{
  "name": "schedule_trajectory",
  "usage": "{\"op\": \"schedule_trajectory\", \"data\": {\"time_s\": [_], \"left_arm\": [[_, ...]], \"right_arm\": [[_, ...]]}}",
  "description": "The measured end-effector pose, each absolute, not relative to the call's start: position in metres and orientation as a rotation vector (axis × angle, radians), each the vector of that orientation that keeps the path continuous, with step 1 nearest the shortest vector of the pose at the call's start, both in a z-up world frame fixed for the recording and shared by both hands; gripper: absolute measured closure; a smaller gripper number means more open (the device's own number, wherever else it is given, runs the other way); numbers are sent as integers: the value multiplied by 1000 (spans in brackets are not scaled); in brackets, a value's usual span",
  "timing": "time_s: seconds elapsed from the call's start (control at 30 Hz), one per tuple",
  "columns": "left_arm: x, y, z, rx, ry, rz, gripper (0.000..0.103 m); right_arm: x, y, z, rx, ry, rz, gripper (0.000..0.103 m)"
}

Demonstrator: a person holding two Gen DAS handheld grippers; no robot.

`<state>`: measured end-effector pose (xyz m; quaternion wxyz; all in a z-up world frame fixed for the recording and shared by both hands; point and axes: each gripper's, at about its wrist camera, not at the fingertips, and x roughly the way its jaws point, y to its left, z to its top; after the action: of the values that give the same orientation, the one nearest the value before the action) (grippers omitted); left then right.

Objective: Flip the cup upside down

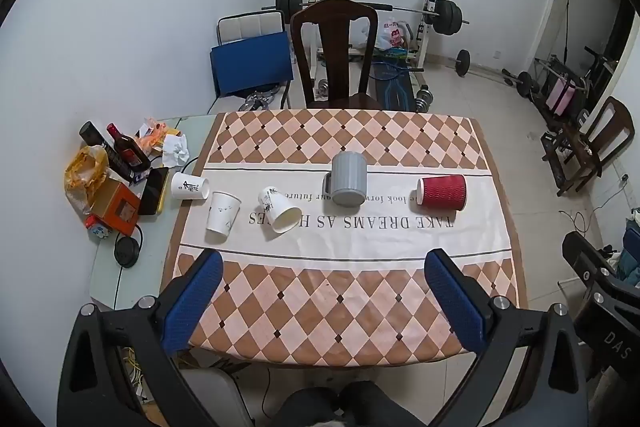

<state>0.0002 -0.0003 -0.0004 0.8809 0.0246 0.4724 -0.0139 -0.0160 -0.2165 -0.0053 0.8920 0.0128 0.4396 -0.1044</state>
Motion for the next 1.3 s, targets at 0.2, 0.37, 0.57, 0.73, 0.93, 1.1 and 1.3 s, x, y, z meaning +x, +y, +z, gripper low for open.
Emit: {"op": "schedule_trajectory", "data": {"time_s": [0.2,0.37,0.57,0.73,0.93,1.1,1.3], "left_arm": [[0,0,0,49,982,-26,0],[0,0,0,51,982,-23,0],[0,1,0,48,985,-27,0],[0,0,0,49,985,-25,0],[0,1,0,47,986,-22,0],[0,0,0,48,985,-26,0],[0,1,0,47,984,-25,0]], "right_arm": [[-15,-219,-6,19,915,-216,0],[-14,-221,-6,20,919,-216,0],[-11,-220,-8,17,924,-218,0],[-9,-217,-7,14,927,-218,0],[-9,-221,-9,14,929,-219,0],[-10,-222,-9,11,928,-221,0],[-10,-222,-6,5,927,-221,0]]}}
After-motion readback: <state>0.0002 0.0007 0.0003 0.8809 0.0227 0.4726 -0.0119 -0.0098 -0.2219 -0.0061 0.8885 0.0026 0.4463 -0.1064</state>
